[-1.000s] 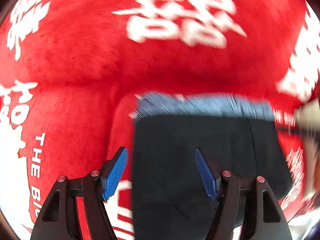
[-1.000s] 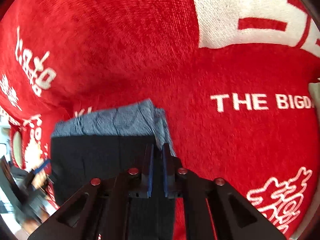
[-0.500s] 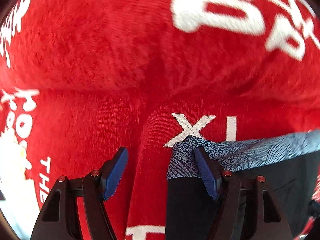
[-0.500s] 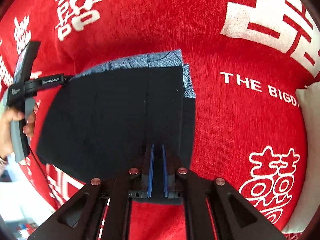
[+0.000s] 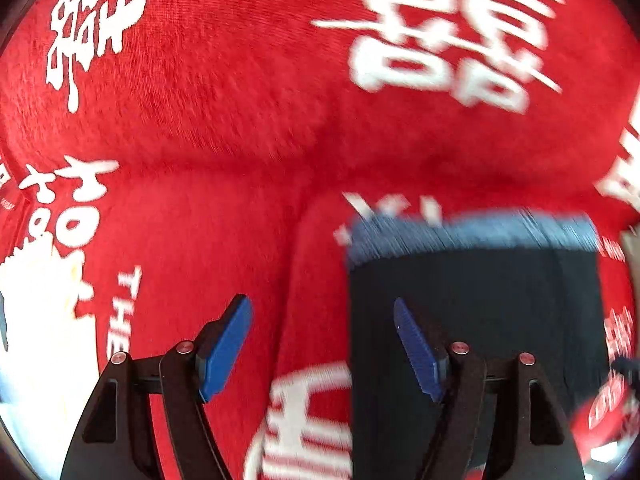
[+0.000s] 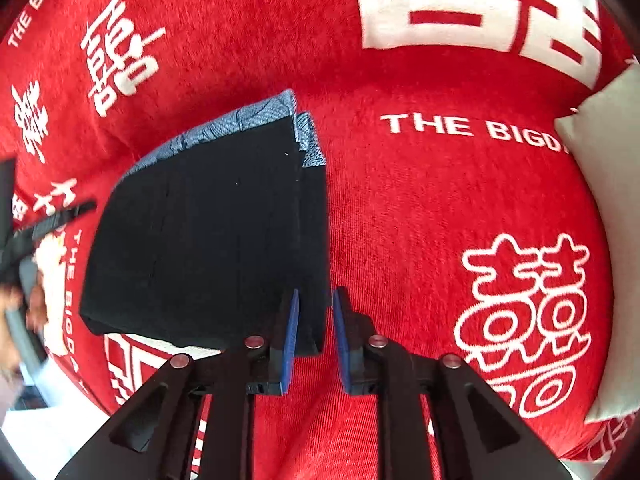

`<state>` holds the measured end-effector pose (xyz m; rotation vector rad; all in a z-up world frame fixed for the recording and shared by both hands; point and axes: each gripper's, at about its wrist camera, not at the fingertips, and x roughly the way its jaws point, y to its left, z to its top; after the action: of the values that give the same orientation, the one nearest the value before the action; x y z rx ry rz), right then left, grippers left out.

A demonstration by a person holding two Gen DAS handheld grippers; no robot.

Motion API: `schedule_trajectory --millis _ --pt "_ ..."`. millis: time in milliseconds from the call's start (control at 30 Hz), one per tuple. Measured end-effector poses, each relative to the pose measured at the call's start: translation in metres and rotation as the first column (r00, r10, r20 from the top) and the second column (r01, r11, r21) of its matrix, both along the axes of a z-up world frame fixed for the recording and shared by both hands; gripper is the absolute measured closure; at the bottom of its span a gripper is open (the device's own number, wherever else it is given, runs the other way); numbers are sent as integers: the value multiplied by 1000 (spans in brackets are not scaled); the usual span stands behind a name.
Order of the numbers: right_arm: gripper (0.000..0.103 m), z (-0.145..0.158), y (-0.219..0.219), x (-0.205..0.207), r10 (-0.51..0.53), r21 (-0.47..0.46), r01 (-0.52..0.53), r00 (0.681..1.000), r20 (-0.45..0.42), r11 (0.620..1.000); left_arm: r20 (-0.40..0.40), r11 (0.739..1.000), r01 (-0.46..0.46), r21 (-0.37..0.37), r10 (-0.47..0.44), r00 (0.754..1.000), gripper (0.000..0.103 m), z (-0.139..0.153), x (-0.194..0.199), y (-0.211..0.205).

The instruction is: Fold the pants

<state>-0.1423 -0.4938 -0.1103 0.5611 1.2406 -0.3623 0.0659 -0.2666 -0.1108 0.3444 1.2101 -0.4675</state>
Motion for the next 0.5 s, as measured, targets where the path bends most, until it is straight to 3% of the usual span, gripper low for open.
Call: schedule_trajectory --millis 167,267,367,500 --pt "83 12 18 -1 23 -6 -23 999 43 1000 -73 999 42 11 -41 996 28 -11 -51 7" --pt "83 -1 32 12 66 -9 -66 998 9 998 -101 1000 -28 -15 26 995 27 -25 -52 14" --pt "82 -15 34 16 66 -12 -67 998 -22 998 -114 996 -83 -25 79 990 18 -31 -48 19" --pt "72 -24 33 13 45 -9 -46 998 -40 999 -119 996 -86 -39 81 990 18 -30 -47 21"
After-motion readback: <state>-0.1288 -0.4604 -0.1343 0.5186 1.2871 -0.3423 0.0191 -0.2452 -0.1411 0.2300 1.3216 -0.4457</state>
